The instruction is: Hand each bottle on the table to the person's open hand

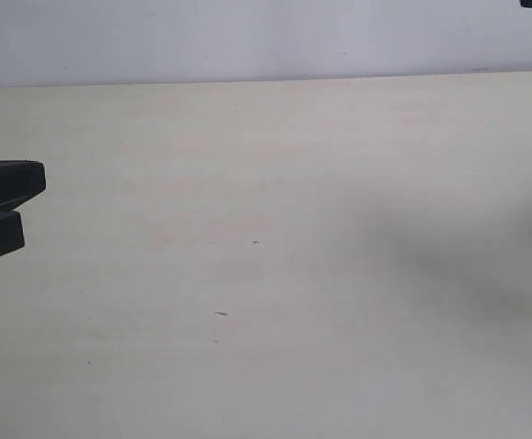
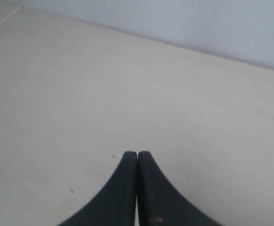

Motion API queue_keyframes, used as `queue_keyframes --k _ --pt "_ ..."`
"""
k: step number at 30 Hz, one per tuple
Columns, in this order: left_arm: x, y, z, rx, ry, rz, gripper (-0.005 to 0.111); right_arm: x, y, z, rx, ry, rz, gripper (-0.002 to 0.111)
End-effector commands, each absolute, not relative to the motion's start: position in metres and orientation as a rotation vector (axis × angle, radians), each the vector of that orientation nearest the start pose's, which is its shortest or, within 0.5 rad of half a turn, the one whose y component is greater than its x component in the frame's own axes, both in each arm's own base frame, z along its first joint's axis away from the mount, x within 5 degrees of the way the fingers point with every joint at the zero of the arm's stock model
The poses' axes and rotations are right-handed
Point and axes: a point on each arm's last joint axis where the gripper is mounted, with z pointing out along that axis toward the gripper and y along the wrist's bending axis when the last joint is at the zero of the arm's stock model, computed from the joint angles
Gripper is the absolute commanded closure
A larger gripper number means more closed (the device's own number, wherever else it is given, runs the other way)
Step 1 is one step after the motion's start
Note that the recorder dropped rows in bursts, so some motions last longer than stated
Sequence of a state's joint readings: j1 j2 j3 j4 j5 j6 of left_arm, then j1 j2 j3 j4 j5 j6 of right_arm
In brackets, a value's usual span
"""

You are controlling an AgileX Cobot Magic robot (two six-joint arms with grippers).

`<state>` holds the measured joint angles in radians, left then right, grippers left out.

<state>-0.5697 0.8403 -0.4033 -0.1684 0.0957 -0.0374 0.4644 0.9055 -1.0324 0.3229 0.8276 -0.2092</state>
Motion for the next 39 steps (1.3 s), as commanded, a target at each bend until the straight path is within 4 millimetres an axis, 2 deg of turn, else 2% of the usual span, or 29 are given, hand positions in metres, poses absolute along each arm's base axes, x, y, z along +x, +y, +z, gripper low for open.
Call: queue_keyframes --k 1,6,10,13,39 --pt "0.139 -0.09 0.255 0.376 2.0 -0.503 0.107 0.119 0.081 0.385 -0.562 1.926 0.526 0.108" --pt "0.139 -0.09 0.255 0.376 2.0 -0.503 0.107 0.098 0.068 0.358 -0.46 1.827 0.572 0.108" --pt "0.139 -0.09 0.255 0.376 2.0 -0.503 0.107 0.088 0.064 0.337 -0.465 1.872 0.582 0.108" --pt "0.139 -0.09 0.255 0.376 2.0 -0.503 0.107 0.084 0.064 0.332 -0.493 1.916 0.587 0.108" --pt "0.139 -0.09 0.255 0.376 2.0 -0.503 0.107 0.083 0.064 0.331 -0.5 1.928 0.588 0.108"
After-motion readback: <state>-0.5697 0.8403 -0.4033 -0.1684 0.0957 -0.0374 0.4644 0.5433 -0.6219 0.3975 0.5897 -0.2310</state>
